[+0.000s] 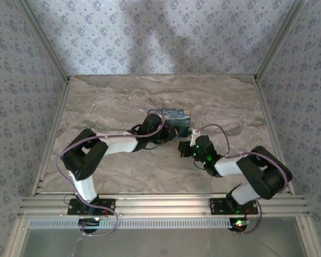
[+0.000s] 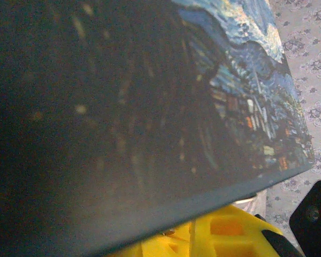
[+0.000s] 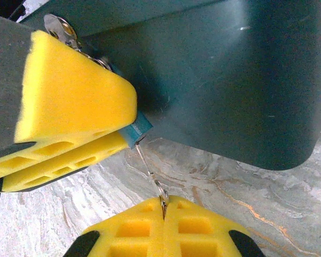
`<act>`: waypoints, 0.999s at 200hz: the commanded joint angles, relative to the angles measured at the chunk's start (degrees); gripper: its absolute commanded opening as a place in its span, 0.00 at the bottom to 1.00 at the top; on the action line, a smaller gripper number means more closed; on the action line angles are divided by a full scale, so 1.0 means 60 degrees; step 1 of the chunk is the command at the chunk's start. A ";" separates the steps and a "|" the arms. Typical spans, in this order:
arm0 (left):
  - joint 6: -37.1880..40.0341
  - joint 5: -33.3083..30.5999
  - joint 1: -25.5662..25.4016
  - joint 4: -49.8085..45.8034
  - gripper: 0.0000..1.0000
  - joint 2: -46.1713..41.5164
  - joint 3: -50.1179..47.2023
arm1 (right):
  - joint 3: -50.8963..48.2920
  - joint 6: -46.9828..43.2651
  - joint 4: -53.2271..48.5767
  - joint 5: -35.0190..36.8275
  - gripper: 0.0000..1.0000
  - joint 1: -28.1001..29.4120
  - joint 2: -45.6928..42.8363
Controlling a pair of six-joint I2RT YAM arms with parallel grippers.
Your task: Unlock the padlock with the key
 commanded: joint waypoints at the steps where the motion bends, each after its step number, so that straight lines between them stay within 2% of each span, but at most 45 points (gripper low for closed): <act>1: 0.0028 0.0828 -0.0385 -0.0517 0.14 0.0192 0.0002 | 0.0944 -0.0392 0.1600 -0.0009 0.00 -0.0015 -0.0162; 118: -0.0090 0.0920 -0.0408 -0.0461 0.14 0.0147 0.0046 | 0.1012 -0.0637 0.1967 -0.0282 0.00 -0.0225 0.0252; 200: -0.0779 0.0280 -0.0174 -0.0213 0.14 -0.0327 -0.0047 | -0.0090 -0.0209 0.2113 0.0406 0.00 0.0132 0.0310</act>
